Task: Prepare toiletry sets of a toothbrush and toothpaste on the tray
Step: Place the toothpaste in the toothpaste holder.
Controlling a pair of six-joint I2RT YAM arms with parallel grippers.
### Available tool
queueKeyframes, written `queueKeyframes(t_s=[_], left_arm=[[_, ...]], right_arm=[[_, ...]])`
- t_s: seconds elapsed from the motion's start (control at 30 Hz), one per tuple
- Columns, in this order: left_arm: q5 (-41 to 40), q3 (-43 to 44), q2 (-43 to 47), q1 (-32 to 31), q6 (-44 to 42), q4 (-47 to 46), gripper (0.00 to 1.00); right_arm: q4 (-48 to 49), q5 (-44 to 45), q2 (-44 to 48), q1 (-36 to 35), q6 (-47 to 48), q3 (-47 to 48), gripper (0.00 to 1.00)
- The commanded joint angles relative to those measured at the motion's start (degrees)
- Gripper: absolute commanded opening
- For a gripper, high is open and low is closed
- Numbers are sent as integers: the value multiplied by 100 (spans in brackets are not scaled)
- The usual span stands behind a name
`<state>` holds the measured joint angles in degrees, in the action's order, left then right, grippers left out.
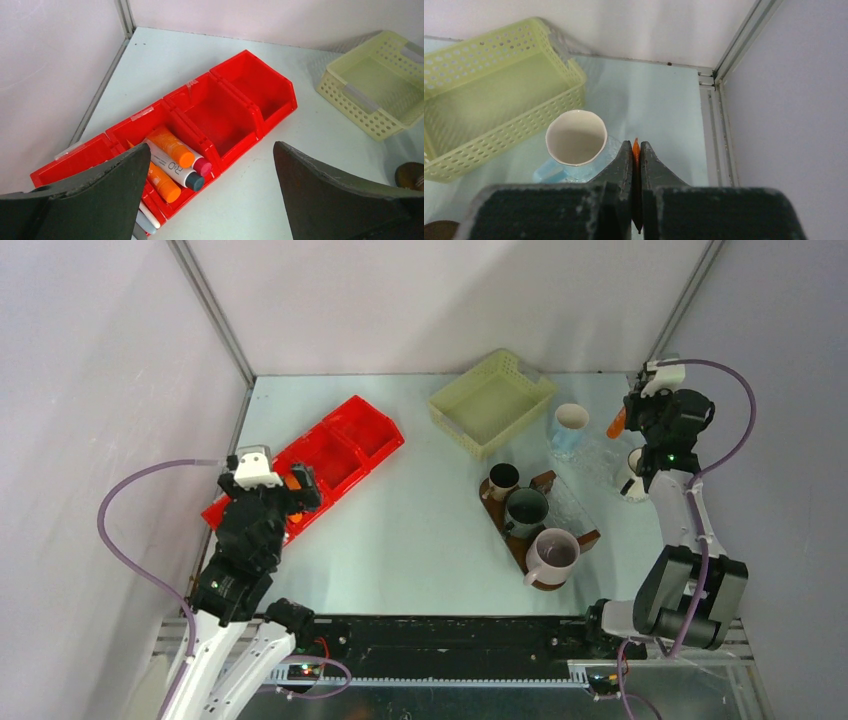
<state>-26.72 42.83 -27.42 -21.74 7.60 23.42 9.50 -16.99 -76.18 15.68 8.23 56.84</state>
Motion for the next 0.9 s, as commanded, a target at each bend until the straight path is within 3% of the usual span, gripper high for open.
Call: queueKeyframes(t_s=[0.0,0.33,0.87], left_arm=[[-163,-32,65,168,-179,-339,100],[-56,-116,6,375,-213,-459,100],[121,-151,-130,527,-222,-528,100]], right_arm=[[729,-626,-276,164,262,392,0],[563,-1507,-877,333,532,696,0],[367,-1722,-1215,416,684,760,0]])
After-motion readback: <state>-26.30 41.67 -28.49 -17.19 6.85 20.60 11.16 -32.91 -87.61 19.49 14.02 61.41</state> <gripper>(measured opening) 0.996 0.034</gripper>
